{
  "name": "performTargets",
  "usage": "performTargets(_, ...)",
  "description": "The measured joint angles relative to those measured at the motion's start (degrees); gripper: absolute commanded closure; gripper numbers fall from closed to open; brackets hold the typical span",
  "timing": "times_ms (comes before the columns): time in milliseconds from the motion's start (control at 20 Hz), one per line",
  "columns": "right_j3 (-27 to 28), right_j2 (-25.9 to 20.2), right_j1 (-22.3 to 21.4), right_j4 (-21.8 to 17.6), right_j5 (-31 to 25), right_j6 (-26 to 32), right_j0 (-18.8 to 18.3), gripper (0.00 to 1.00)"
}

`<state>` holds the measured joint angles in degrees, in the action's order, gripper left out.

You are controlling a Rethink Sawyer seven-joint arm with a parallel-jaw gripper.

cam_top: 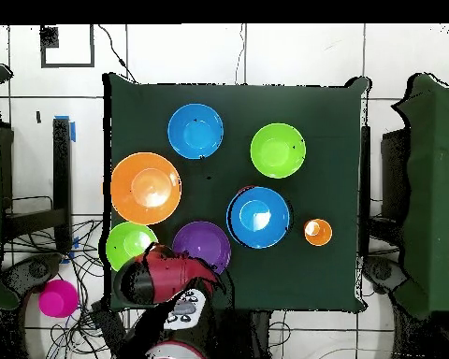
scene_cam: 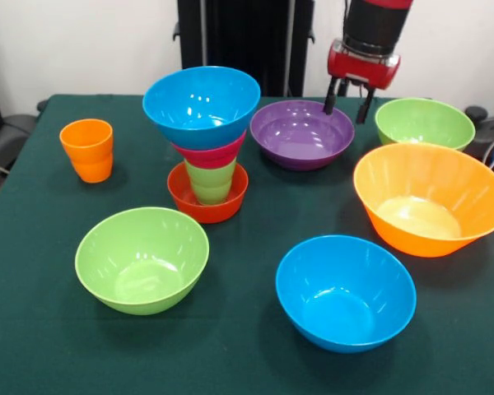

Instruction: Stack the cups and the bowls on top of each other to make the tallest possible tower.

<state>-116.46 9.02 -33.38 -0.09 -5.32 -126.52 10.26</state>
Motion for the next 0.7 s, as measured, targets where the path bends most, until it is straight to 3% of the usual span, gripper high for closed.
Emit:
performTargets(250, -0.58, -0.1, 4.59, 0.04, 6.01, -0.01, 1.79, 0.0)
performTargets(700, -2.59, -0.13, 10.94, 0.06, 14.03, 0.0, 1.83, 0.0)
